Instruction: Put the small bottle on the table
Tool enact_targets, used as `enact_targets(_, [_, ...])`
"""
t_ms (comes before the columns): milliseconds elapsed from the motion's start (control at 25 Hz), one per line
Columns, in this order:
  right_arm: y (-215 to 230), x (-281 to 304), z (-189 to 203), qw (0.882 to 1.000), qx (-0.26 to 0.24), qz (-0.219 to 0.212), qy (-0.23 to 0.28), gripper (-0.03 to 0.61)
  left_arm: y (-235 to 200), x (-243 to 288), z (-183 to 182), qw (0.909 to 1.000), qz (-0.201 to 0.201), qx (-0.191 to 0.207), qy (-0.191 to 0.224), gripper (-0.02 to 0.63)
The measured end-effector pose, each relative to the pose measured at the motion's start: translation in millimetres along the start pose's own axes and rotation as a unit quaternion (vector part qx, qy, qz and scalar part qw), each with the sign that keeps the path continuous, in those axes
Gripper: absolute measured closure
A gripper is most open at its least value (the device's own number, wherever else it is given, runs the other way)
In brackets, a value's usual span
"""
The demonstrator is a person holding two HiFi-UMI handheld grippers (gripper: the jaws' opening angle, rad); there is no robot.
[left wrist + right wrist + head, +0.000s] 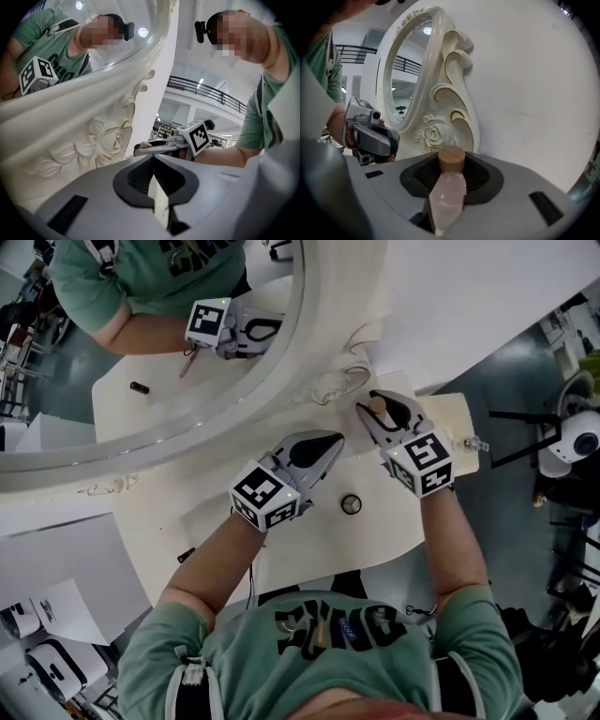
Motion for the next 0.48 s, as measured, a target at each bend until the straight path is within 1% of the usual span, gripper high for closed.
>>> enact_targets(160, [-3.4, 5.5, 5.9, 1.000, -0.002, 0.003, 0.001, 0.456, -3.5, -2.2, 4.5, 1.0000, 0.000, -0.002, 0.001, 0.604])
enact_targets(280, [-5.1, 9.0, 7.6, 1.000, -0.004, 0.009, 0.013, 0.456, -5.1, -4.5, 8.3, 1.0000, -0.001, -0.005, 0.002, 0.604])
enact_targets(400, [-3.6, 6.9, 8.5, 1.000, 0.003, 0.014, 0.027, 0.454, -1.8, -4.2, 9.2, 1.0000, -0.002, -0.008, 0.000, 0.604])
enact_targets(480, [-0.7, 4.5, 8.5, 1.000, 0.009, 0.012, 0.027, 0.451, 2.3, -3.2, 7.8, 1.0000, -0.002, -0.008, -0.002, 0.604])
Point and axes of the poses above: the fingertips, and each gripper's own axes: x forward along the fingers, y to its right, z out of its underside, the point moved 7 cm from there along -x, backward along the fingers, and after that the axes turned 13 degrees about -x, right-handed, at the moved point
